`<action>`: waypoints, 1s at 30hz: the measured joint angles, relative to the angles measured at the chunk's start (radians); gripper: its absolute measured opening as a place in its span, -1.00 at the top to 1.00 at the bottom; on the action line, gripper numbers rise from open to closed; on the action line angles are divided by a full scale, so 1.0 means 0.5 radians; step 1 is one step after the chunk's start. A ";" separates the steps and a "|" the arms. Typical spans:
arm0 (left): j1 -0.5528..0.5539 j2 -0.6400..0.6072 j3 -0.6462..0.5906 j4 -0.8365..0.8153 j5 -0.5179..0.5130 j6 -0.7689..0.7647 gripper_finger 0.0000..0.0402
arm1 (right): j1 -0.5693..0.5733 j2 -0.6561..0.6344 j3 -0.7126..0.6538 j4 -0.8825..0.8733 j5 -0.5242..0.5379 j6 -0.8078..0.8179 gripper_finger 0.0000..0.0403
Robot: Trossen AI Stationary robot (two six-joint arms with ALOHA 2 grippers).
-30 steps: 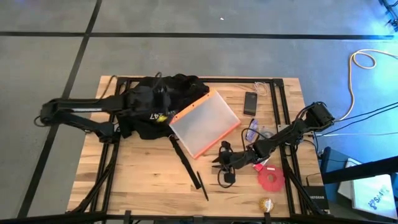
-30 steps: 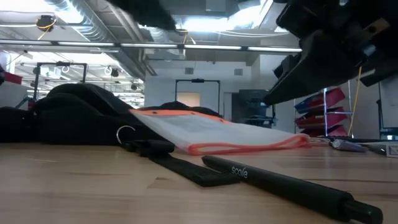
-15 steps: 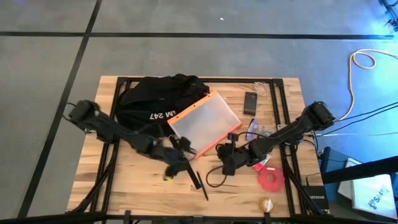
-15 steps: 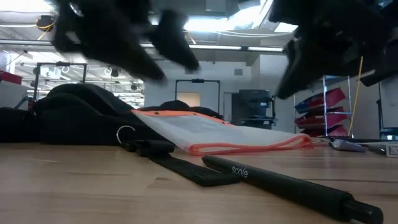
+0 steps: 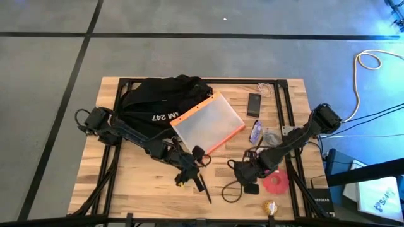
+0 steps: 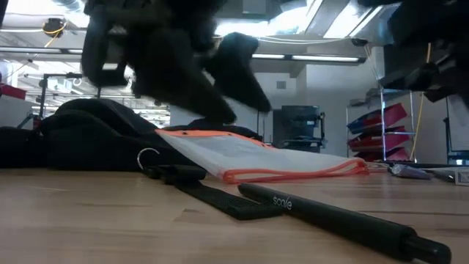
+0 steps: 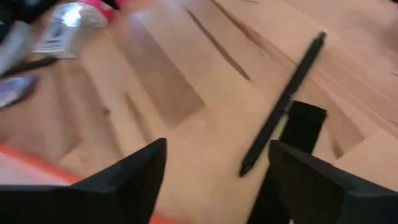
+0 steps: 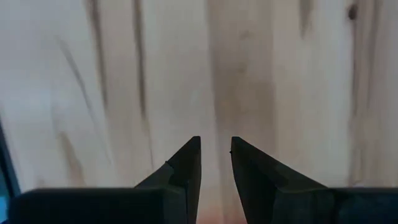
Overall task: Unpack backpack
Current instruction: Move the bottom black pen to the top right of the table
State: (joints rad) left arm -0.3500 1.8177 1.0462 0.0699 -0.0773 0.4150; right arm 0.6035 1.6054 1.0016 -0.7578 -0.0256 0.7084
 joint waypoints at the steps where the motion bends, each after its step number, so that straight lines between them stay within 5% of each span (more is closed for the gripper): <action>1: -0.005 0.024 0.000 0.044 0.023 0.024 -0.21 | 0.018 0.000 0.000 0.012 0.013 0.002 0.64; 12: 0.027 0.153 0.004 0.326 0.249 0.233 0.21 | 0.051 0.000 -0.001 0.015 0.068 0.003 0.64; 21: 0.096 0.358 -0.002 0.523 0.715 0.079 0.17 | 0.050 0.000 -0.001 0.018 0.123 -0.002 0.64; 30: 0.154 0.380 0.002 0.613 0.838 0.084 0.15 | 0.049 0.000 -0.001 0.025 0.136 -0.007 0.64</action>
State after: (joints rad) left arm -0.2730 2.0075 1.0470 0.3763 0.3414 0.4568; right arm 0.6281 1.6054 1.0012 -0.7452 0.0422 0.7048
